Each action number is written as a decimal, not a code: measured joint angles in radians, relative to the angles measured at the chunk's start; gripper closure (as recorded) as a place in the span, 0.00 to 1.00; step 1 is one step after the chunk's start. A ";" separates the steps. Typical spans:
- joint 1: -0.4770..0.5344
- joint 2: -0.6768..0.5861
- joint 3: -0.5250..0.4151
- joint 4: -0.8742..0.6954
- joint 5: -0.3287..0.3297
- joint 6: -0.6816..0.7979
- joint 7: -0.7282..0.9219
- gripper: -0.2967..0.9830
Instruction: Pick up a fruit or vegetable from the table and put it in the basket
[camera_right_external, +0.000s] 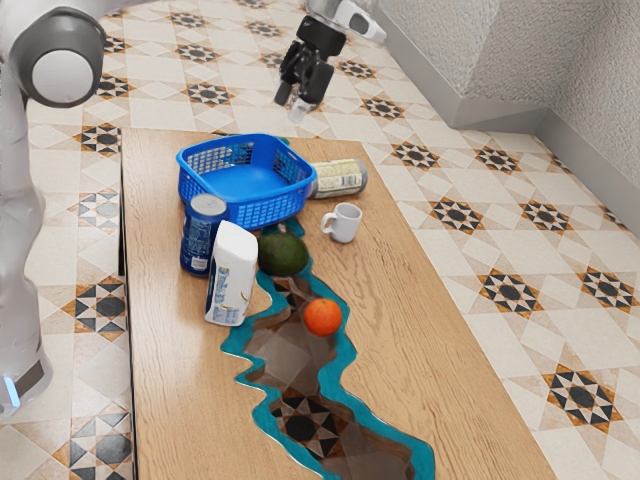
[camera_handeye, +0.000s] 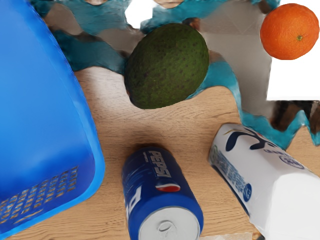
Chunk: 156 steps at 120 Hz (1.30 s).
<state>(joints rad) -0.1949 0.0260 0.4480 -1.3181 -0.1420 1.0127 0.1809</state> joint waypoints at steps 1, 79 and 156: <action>0.018 0.000 0.001 -0.002 -0.001 0.017 0.005 0.25; 0.423 -0.366 -0.525 -0.483 0.152 0.522 0.141 0.25; 0.492 -0.368 -0.680 -0.930 0.051 0.971 0.054 0.26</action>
<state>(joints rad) 0.2969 -0.3416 -0.2316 -2.2477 -0.0913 1.9835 0.2349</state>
